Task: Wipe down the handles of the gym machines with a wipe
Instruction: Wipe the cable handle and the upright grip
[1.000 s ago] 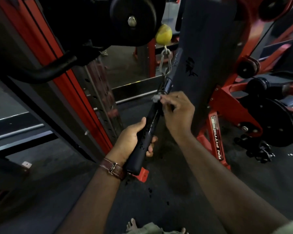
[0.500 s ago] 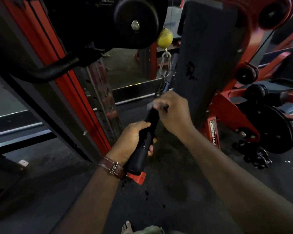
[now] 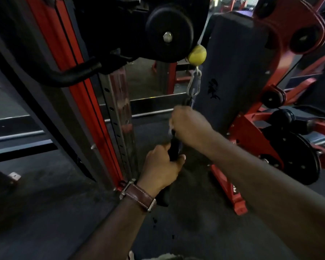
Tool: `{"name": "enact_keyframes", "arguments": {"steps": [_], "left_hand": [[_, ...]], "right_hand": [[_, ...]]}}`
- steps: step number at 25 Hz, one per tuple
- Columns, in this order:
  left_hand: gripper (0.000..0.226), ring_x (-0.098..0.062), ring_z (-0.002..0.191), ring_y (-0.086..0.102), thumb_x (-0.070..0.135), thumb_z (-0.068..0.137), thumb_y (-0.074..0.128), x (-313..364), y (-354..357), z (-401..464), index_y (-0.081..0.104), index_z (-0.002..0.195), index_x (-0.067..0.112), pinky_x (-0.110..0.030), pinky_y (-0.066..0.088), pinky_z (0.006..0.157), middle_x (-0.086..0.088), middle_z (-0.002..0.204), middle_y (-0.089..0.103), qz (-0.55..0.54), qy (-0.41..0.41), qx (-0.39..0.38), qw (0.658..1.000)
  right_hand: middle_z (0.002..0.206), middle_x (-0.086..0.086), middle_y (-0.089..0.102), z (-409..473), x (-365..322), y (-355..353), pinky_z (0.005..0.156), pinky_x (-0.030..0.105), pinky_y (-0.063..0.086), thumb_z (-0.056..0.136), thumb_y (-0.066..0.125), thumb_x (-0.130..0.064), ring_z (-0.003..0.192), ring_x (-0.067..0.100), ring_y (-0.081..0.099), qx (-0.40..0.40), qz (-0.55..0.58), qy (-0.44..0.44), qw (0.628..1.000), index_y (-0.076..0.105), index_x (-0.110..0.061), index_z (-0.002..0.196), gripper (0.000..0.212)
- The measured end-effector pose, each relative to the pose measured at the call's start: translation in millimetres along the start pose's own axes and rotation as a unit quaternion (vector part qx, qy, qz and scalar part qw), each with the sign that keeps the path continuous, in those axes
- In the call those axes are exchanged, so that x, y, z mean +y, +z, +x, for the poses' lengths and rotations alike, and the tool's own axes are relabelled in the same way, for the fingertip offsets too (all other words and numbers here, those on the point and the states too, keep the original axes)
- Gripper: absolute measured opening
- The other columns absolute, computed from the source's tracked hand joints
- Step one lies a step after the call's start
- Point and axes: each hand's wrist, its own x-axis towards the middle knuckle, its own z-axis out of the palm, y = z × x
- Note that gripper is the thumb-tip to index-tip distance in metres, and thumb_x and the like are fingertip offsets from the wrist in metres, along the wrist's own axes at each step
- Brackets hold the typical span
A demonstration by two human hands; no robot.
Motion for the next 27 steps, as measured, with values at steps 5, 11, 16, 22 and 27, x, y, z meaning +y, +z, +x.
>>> {"name": "enact_keyframes", "arguments": {"steps": [5,11,16,22,27], "left_hand": [[0.026,-0.029,0.077,0.071,0.043,0.081,0.069,1,-4,5,0.068,0.098,0.024,-0.042,0.061,0.068,-0.005,0.082,0.072,0.022,-0.021,-0.006,1.0],[0.027,-0.023,0.058,0.07,0.039,0.089,0.068,7,-1,1,0.065,0.086,0.013,-0.039,0.06,0.058,-0.008,0.074,0.071,0.027,-0.049,-0.016,0.998],[0.028,-0.024,0.047,0.066,0.027,0.091,0.065,15,-8,-3,0.064,0.073,0.006,-0.039,0.055,0.048,-0.006,0.058,0.066,-0.036,-0.055,-0.036,0.997],[0.027,-0.024,0.049,0.063,0.033,0.097,0.062,23,-2,-11,0.062,0.085,0.009,-0.032,0.051,0.048,-0.009,0.061,0.063,-0.115,-0.074,-0.058,0.989],[0.033,-0.022,0.048,0.06,0.033,0.101,0.056,24,-11,-14,0.06,0.085,0.004,-0.029,0.047,0.045,-0.011,0.061,0.062,-0.183,-0.096,-0.093,0.974]], "right_hand": [[0.105,0.008,0.055,-6,-8,-3,0.075,0.04,0.055,0.097,0.054,-0.011,0.093,0.023,0.058,0.03,-0.045,-0.016,0.998,0.062,-0.007,0.105,0.012],[0.115,0.011,0.052,3,-1,1,0.083,0.043,0.052,0.097,0.052,-0.01,0.104,0.029,0.055,0.061,-0.062,0.031,0.996,0.062,-0.007,0.111,0.016],[0.098,0.003,0.063,-61,6,53,0.079,0.017,0.044,0.091,0.058,-0.004,0.091,0.015,0.061,0.251,0.222,0.029,0.942,0.073,-0.009,0.096,0.017],[0.086,0.002,0.072,-5,20,72,0.069,0.023,0.052,0.093,0.067,-0.011,0.079,0.01,0.066,0.323,0.559,0.341,0.683,0.074,-0.011,0.095,0.007],[0.071,0.011,0.063,-53,-9,82,0.041,0.025,0.046,0.099,0.057,-0.016,0.047,0.019,0.055,0.132,0.814,0.342,0.451,0.067,-0.011,0.103,0.012]]}}
